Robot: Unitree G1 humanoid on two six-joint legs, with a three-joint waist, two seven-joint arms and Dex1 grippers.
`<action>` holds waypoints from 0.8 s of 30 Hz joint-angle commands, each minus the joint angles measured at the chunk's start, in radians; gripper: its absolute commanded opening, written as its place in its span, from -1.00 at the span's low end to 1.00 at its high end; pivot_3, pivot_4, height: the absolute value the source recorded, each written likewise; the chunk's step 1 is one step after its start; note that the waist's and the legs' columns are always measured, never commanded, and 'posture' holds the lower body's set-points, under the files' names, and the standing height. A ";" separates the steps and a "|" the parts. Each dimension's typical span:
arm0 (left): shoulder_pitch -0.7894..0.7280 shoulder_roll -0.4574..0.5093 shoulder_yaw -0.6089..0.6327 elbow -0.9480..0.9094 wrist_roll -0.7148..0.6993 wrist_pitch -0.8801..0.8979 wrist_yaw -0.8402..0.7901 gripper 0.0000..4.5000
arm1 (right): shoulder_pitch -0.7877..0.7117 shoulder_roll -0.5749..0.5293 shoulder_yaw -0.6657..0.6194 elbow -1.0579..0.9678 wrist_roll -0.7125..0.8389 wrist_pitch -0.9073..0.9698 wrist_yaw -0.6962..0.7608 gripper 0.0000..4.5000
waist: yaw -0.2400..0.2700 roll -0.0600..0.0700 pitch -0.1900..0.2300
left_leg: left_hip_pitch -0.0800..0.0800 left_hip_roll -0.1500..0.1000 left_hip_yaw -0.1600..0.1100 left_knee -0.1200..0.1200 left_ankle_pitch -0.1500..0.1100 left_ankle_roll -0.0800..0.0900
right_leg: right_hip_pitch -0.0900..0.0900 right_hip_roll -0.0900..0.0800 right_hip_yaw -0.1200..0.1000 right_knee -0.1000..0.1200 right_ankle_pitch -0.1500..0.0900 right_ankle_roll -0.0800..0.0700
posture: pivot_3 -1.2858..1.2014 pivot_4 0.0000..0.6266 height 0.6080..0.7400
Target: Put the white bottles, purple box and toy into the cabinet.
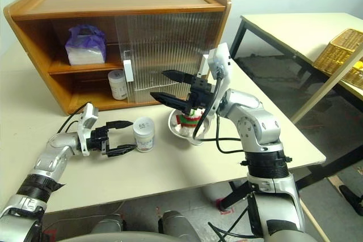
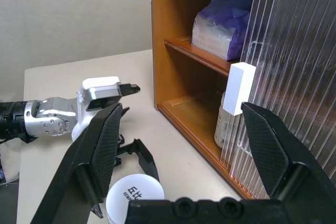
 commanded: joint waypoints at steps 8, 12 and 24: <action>-0.065 -0.056 -0.029 0.137 0.051 -0.047 -0.011 0.98 | -0.004 -0.010 -0.013 -0.012 0.002 0.001 -0.005 1.00 | -0.002 0.000 0.000 | 0.000 0.000 0.000 0.000 0.000 0.001 | 0.001 0.000 0.000 0.000 0.001 0.001 | -0.06 -1.00 1.00; -0.090 -0.068 -0.026 0.177 0.058 -0.061 -0.007 0.98 | -0.002 -0.010 -0.013 -0.014 0.003 0.001 -0.007 1.00 | -0.002 0.000 0.000 | 0.000 -0.001 0.001 0.000 0.001 0.001 | 0.001 0.000 0.000 0.000 0.001 0.002 | -0.06 -1.00 1.00; -0.094 -0.079 -0.023 0.214 0.062 -0.081 -0.009 0.90 | -0.002 -0.007 -0.011 -0.013 0.001 -0.003 -0.011 1.00 | -0.004 0.000 0.000 | 0.000 -0.001 0.008 0.001 0.002 0.002 | 0.001 0.000 0.000 0.000 0.001 0.004 | -0.06 -1.00 1.00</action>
